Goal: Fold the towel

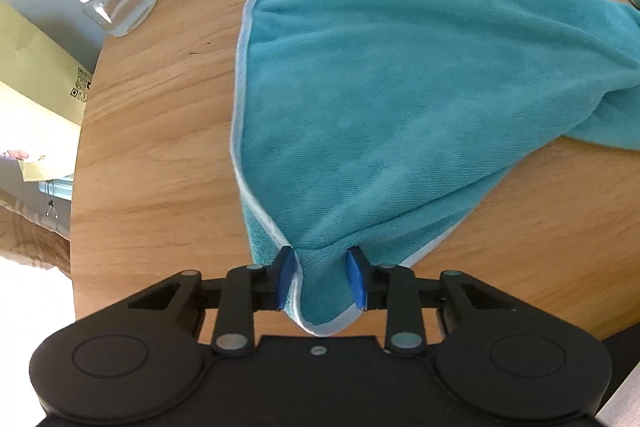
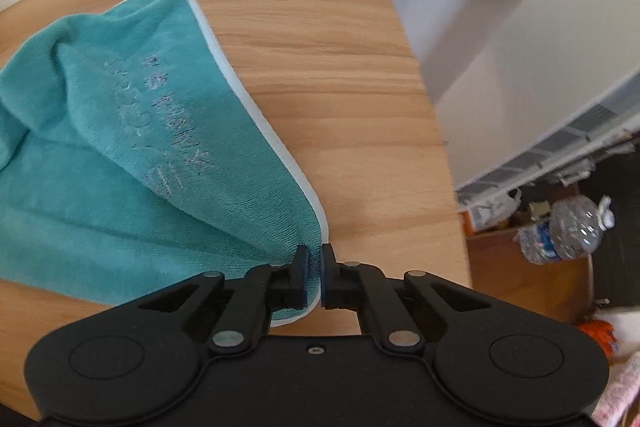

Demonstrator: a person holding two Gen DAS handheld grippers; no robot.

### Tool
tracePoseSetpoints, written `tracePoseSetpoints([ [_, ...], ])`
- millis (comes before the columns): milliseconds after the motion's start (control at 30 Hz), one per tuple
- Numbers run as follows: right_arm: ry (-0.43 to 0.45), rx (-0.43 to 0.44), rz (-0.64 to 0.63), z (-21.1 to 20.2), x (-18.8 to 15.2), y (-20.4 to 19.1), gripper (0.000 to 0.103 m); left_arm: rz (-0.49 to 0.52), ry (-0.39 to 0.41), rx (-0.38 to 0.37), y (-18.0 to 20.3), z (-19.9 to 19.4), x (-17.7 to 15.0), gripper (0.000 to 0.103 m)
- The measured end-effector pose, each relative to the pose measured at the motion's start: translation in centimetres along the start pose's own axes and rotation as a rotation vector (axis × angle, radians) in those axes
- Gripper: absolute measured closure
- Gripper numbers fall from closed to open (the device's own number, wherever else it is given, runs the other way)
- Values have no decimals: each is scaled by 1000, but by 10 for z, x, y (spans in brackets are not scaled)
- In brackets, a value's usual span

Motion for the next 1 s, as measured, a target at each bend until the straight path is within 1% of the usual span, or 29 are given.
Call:
tracePoseSetpoints([
  [100,-16,-43,16,-1,-4,11,99,40,-12,6,-2,3,1,73],
  [233,-65,-88,22,3,-14,21,99,98,-30,2,-4,10,7,73],
  [367,-100,-124,-31,5,-23,17,99,130,-57,4,-7,15,10,73],
  [467,-92,-154,-40,6,-25,15,97,153,-86,18,-9,18,9,73],
  [500,-87,-166,-56,6,-25,14,93,156,-91,20,-9,18,9,73],
  [567,-46,-206,-100,-5,-23,14,85,121,-117,6,-14,21,10,73],
  [600,-35,-206,-115,-10,-21,14,80,115,-126,-3,-15,21,10,73],
  [633,-29,-180,-130,-16,-22,13,80,116,-129,-8,-14,21,10,73],
  [733,-23,-39,-160,-37,-28,4,80,136,-121,-4,-12,21,9,73],
  [800,-15,76,-134,-47,-35,-11,79,147,-112,-1,-12,22,9,74],
  [867,25,151,-66,-51,-38,-31,79,153,-102,-6,-11,21,7,75],
  [933,39,193,-44,-50,-41,-49,79,159,-93,-16,-12,21,6,75],
  [1000,7,221,-78,-42,-49,-75,80,172,-88,-26,-12,20,5,74],
])
Point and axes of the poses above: each gripper's, at about its wrist camera, not at the fingertips, and z roughly the way its jaws point, y to its right, x to its top, the point moved 7 cm from there along z, roughly the way its jaws point, and after that the axes turned 7 degrees about -z, right-handed, at the moved point
